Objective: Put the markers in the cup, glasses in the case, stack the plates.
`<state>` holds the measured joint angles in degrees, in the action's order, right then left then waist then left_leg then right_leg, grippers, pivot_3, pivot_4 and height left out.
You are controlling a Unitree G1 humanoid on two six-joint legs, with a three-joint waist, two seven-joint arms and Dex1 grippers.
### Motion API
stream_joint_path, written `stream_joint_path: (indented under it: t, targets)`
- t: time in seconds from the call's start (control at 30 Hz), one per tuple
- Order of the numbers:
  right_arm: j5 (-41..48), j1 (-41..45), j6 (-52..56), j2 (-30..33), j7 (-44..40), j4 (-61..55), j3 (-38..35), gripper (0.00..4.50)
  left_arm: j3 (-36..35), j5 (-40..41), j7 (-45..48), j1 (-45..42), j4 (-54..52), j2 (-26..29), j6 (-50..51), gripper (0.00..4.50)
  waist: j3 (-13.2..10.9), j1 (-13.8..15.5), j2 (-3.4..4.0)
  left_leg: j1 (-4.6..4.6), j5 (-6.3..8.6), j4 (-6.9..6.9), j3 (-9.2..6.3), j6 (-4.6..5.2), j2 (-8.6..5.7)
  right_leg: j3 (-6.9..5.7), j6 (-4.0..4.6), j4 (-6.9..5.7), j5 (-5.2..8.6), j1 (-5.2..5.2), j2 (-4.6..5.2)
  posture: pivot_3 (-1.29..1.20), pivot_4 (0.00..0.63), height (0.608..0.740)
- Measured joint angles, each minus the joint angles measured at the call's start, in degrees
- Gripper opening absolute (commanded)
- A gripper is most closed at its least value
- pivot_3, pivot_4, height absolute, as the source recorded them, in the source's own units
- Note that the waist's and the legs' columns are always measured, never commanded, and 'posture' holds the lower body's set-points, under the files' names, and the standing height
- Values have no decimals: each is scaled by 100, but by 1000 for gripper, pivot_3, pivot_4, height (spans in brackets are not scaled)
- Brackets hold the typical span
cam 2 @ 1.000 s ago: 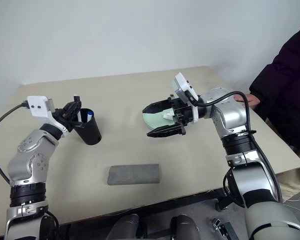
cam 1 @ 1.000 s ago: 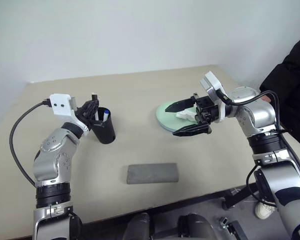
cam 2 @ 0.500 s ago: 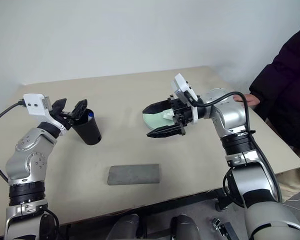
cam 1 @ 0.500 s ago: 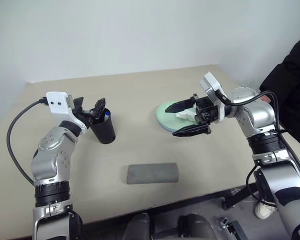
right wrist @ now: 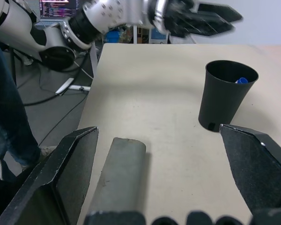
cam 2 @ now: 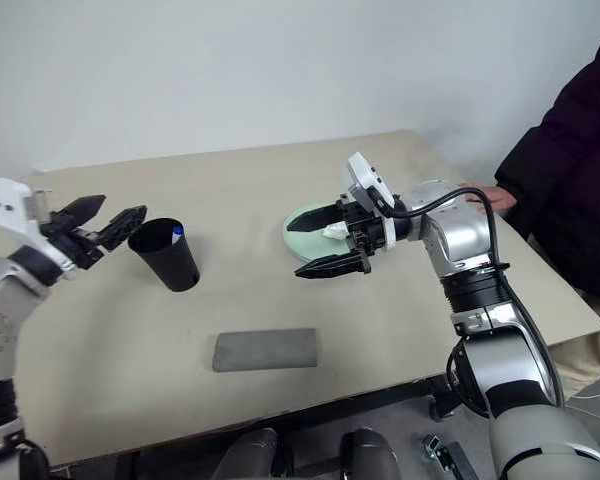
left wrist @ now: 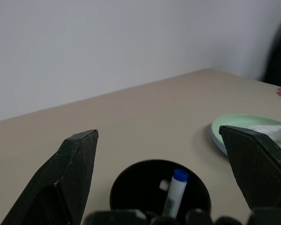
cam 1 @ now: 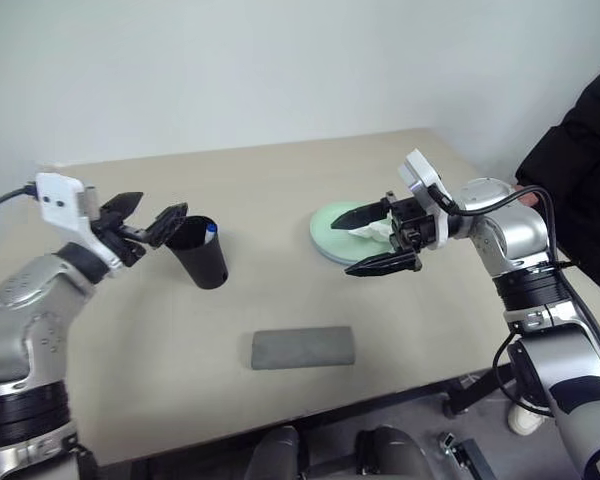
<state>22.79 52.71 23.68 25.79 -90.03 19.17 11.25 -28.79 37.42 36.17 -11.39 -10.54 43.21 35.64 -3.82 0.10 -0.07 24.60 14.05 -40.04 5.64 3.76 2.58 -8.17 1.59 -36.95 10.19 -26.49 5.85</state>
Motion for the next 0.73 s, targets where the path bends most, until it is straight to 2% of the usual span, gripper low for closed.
stream_joint_path:
  t: [0.13,0.23,0.5,0.73]
  targets:
    - [-6,-42,4,-37,43,-2,36,4500,-367,175,669,941,-314,332,0,4392,-1,-2,3,-1,2,11,5,-1,7,-15,1,15,0,-7,12,0,0,700]
    - [-26,-65,41,-72,65,4,80,4500,-474,255,894,1387,-426,310,11,4392,-2,31,5,2,2,17,0,-3,11,-24,2,20,1,-12,14,0,0,700]
    - [-41,-54,149,-323,139,48,151,4500,-551,379,1060,1814,-623,186,-95,4392,-3,29,8,2,3,31,8,-6,16,-22,2,22,1,-20,8,0,0,700]
    - [-41,66,315,-701,306,12,307,4500,-529,376,823,2075,-779,-196,-146,4392,-3,32,12,2,3,38,14,-7,13,-18,2,24,1,-23,8,0,0,700]
